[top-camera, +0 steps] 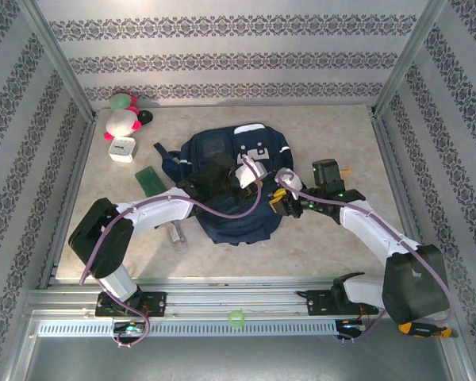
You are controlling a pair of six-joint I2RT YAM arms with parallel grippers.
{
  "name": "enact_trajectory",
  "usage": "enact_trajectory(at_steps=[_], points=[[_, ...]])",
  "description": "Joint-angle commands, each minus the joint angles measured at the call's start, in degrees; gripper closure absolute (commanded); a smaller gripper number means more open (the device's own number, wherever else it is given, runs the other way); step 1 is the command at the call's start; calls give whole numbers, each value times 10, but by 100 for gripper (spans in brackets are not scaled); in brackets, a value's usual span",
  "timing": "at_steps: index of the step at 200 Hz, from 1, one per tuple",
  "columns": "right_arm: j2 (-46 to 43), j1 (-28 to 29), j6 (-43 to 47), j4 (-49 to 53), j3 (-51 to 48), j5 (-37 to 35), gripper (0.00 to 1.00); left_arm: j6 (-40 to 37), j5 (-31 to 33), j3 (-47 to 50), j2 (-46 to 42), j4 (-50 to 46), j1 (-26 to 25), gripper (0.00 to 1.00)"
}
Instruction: Pack the student bag
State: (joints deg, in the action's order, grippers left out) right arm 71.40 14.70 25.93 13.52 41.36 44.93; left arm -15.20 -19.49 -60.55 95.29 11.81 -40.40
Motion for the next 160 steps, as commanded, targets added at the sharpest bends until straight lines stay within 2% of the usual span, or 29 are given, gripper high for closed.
enact_trajectory(at_steps=[1, 33, 52, 96, 117, 160], points=[[-11, -4, -70, -39, -15, 50, 77, 18, -18, -3, -15, 79, 1, 99], [-2, -14, -210, -88, -24, 56, 74, 18, -19, -5, -11, 82, 1, 99], [1, -7, -228, -104, -33, 50, 77, 19, -23, -7, -9, 84, 1, 99], [-41, -2, -258, -111, -60, 27, 93, 32, 1, -16, -5, 80, 1, 99], [-80, 4, -286, -119, -82, 8, 97, 47, 32, -18, 0, 85, 1, 99], [-140, 55, -350, -178, -131, -46, 100, 75, 87, -21, 22, 117, -10, 99]])
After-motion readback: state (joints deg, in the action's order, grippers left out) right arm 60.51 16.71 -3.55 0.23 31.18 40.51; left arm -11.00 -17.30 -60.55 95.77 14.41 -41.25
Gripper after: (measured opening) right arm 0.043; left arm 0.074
